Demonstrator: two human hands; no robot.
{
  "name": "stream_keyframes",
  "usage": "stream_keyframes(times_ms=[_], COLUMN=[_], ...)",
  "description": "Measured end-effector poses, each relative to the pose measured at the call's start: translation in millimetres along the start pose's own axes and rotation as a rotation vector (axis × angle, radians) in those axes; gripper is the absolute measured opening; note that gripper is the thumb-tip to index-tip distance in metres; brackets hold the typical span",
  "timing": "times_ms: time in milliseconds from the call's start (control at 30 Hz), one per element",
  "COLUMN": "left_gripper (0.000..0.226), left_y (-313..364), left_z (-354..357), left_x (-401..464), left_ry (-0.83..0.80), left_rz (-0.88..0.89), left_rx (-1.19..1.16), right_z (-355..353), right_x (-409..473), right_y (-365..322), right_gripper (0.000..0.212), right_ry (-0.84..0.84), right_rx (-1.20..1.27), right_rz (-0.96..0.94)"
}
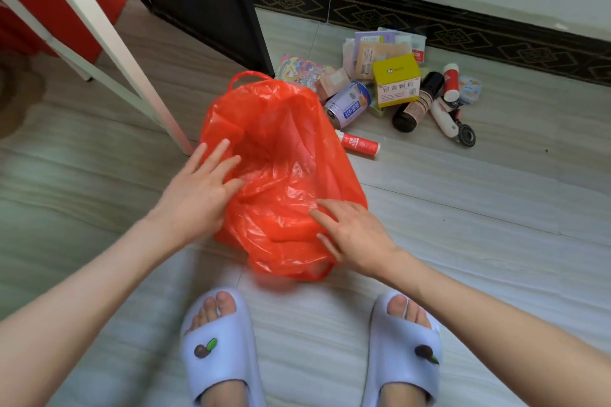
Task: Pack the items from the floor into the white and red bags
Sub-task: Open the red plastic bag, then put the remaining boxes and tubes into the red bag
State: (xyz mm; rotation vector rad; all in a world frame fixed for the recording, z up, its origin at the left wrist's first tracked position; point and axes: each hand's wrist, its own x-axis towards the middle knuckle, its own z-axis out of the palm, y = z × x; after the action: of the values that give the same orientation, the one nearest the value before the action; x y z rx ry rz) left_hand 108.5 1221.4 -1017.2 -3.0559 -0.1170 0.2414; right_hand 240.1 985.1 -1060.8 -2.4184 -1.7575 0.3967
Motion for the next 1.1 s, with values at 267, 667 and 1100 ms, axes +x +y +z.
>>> stream_keyframes(times_ms=[267, 667, 1100], left_gripper=[0.04, 0.054, 0.053], left_y=[74, 54, 81], left_z=[35, 7, -13], left_x=[-10, -10, 188], left_ry=[-0.214, -0.038, 0.15], left_rz=[0.281, -0.055, -0.017], left_rx=[-0.021, -0.248, -0.218], right_z=[-2, -16, -31], right_x=[11, -23, 21], right_y=[23, 47, 121], right_gripper=[0.053, 0.043, 0.047], right_ry=[-0.027, 0.11, 0.025], right_rx=[-0.203, -0.113, 0.126], right_rz=[0.026, 0.151, 0.378])
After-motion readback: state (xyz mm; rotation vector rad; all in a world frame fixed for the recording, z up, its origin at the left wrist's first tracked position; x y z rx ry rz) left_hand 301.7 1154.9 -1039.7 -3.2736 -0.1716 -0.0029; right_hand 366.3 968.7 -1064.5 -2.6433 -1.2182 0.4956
